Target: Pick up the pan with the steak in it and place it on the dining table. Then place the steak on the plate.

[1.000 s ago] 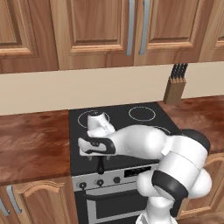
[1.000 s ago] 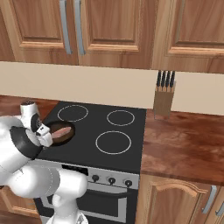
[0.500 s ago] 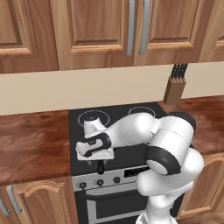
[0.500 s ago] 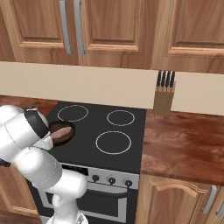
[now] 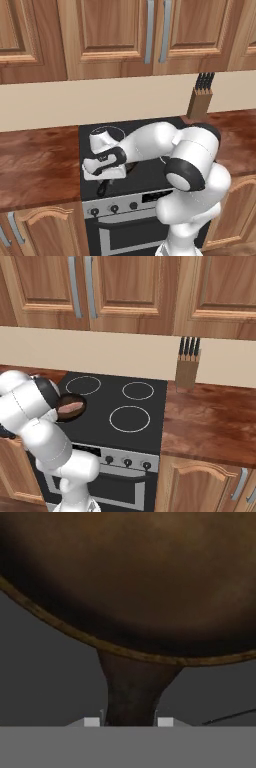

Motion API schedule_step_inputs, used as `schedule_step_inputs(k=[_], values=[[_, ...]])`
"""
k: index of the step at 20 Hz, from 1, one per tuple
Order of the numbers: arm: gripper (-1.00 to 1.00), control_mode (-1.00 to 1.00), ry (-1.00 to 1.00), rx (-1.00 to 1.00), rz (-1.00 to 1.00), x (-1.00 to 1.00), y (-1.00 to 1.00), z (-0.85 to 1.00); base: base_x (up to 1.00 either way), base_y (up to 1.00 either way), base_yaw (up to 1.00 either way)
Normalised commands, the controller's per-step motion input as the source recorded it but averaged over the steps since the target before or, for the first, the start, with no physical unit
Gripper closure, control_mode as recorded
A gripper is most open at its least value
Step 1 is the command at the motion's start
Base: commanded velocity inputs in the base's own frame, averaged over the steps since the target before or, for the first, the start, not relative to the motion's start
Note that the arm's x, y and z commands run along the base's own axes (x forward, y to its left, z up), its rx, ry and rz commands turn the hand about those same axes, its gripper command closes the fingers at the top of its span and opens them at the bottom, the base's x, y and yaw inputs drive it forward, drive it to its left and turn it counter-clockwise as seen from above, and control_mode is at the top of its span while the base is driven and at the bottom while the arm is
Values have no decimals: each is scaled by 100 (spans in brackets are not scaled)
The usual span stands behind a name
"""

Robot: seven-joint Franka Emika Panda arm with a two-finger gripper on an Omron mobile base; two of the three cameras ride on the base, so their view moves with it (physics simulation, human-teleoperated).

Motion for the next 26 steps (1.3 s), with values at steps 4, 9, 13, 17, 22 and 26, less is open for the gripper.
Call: schedule_step_inputs(k=[4, 9, 13, 17, 22, 26], values=[[100, -100, -7, 5, -7, -15, -3, 58, 0, 0, 0], [100, -100, -2, 6, -6, -16, -7, 64, 0, 0, 0], [100, -100, -3, 7, -6, -14, -10, 76, 0, 0, 0], [100, -100, -4, 3, -5, -27, -18, 69, 0, 0, 0], [100, -100, -6, 0, -3, -44, -23, 56, 0, 0, 0], [100, -100, -11, 0, -2, -56, -25, 45, 0, 0, 0]])
